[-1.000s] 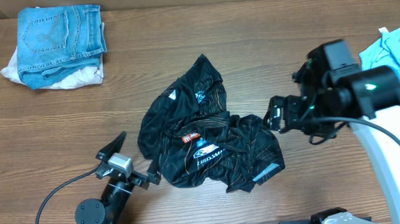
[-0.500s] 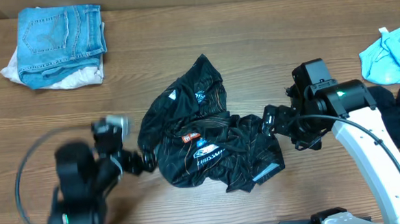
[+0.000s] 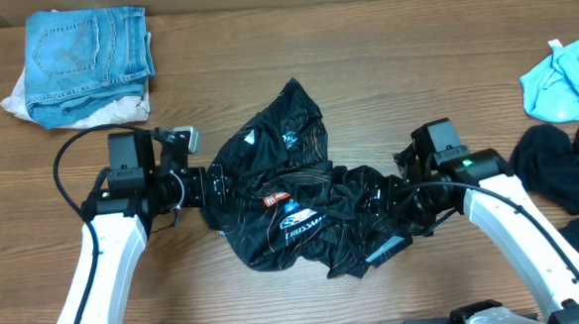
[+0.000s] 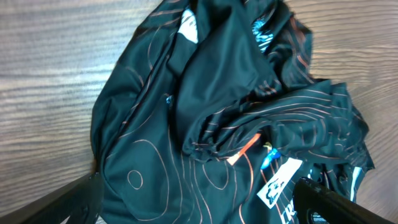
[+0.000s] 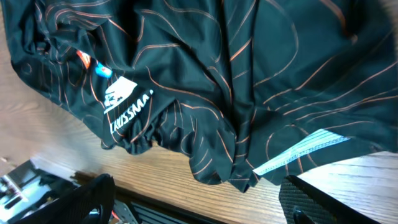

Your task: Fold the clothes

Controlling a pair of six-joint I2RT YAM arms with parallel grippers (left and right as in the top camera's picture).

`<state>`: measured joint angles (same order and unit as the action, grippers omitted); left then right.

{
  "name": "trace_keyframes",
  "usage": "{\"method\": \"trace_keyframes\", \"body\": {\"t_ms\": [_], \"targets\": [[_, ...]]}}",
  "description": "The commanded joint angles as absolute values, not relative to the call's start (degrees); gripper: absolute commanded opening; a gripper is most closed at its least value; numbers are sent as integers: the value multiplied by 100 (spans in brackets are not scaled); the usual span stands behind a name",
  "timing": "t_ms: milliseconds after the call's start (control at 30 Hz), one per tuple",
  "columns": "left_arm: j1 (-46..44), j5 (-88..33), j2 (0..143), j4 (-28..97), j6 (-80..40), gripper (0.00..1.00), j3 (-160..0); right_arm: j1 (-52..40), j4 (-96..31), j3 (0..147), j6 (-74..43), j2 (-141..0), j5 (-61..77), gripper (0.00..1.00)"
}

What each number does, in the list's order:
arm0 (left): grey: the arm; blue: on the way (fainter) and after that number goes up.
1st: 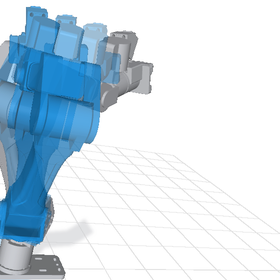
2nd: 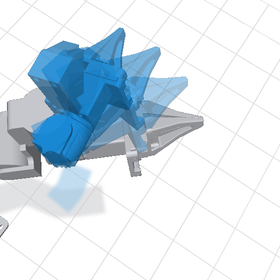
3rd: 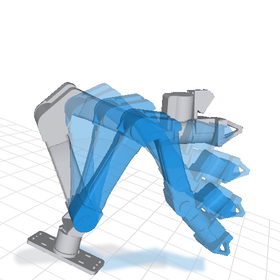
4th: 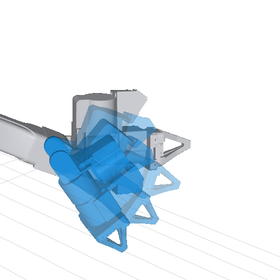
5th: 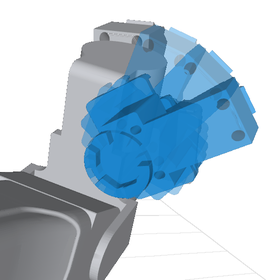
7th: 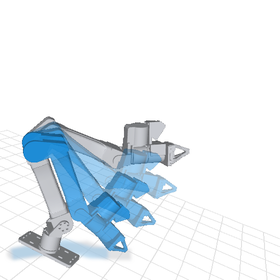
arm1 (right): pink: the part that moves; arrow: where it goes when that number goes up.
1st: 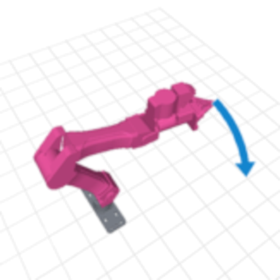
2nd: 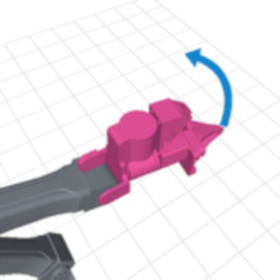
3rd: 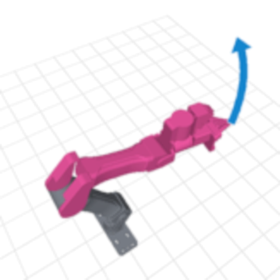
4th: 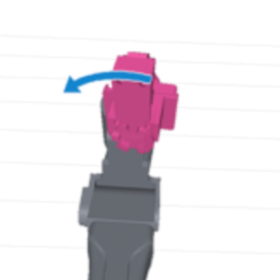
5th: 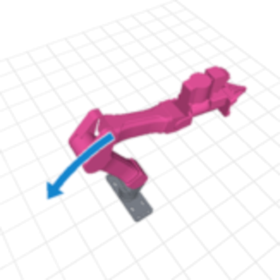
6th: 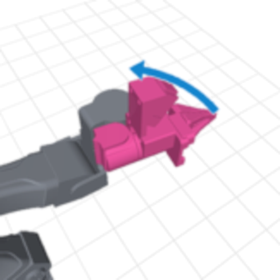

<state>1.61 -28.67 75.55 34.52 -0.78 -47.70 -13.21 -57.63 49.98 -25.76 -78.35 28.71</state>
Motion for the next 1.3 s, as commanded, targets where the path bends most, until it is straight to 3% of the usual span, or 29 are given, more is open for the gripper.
{"method": "trace_keyframes", "body": {"t_ms": [0, 300, 667, 1267], "targets": [[196, -2853, 7719, 3420, -154, 100, -4904, -1356, -5546, 4652, -3087, -7754, 3188, 88], [196, -2851, 7736, 3413, -152, 100, -4901, -1503, -4600, 3780, -3629, -7754, 3782, 86], [196, -2851, 7736, 3424, -152, 100, -4901, -1507, -4375, 3752, -3632, -7758, 3717, 66], [196, -2849, 7736, 3422, -152, 100, -4901, -1514, -3494, 3361, -4077, -8042, 3470, 69]]}}
